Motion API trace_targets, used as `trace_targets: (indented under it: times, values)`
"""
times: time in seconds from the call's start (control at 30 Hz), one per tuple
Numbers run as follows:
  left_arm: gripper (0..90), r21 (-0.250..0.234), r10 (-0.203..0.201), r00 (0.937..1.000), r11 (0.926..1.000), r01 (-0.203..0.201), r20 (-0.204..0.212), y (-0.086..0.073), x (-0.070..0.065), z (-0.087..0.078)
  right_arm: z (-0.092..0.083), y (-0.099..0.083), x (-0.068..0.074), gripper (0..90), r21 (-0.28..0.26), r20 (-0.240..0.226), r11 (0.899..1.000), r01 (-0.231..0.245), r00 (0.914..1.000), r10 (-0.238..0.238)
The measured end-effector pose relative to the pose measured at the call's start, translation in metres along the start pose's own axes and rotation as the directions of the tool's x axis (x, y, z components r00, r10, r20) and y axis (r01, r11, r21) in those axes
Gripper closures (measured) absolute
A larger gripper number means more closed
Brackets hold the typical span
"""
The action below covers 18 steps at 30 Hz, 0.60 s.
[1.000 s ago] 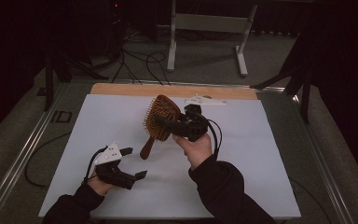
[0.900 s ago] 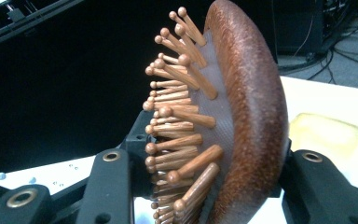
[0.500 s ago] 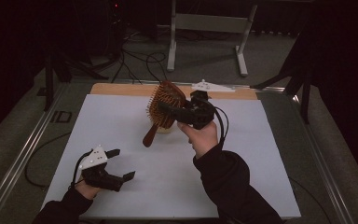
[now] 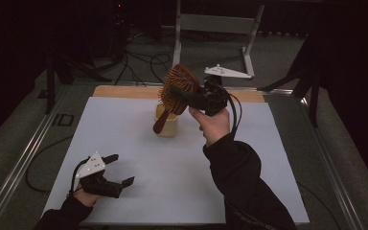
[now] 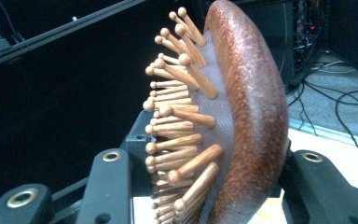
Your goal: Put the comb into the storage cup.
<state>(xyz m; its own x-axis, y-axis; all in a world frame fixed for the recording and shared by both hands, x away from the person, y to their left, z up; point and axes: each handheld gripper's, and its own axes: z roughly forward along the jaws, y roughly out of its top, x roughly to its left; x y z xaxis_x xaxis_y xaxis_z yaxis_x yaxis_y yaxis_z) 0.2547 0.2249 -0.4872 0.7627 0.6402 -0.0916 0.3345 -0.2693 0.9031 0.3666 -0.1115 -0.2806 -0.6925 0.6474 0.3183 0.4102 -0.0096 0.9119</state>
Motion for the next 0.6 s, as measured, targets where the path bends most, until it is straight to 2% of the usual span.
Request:
trace_targets:
  times: [0.2,0.43,0.6]
  values:
    - [0.0,-0.021,0.000,0.9999,0.9998,0.001,0.011,-0.003,0.002,-0.002,0.005,0.010,-0.011,52.2,-0.010,0.038,1.000,-0.002,0.9993,0.002]
    - [0.0,-0.005,-0.004,1.0000,1.0000,0.004,0.003,-0.004,0.002,-0.002,0.014,0.018,-0.020,52.1,-0.014,0.079,1.000,0.003,0.9969,-0.002]
    - [0.0,-0.018,-0.013,0.9999,0.9998,0.013,0.006,-0.004,0.003,-0.003,0.023,0.022,-0.027,52.1,-0.018,0.104,1.000,0.005,0.9946,-0.003]
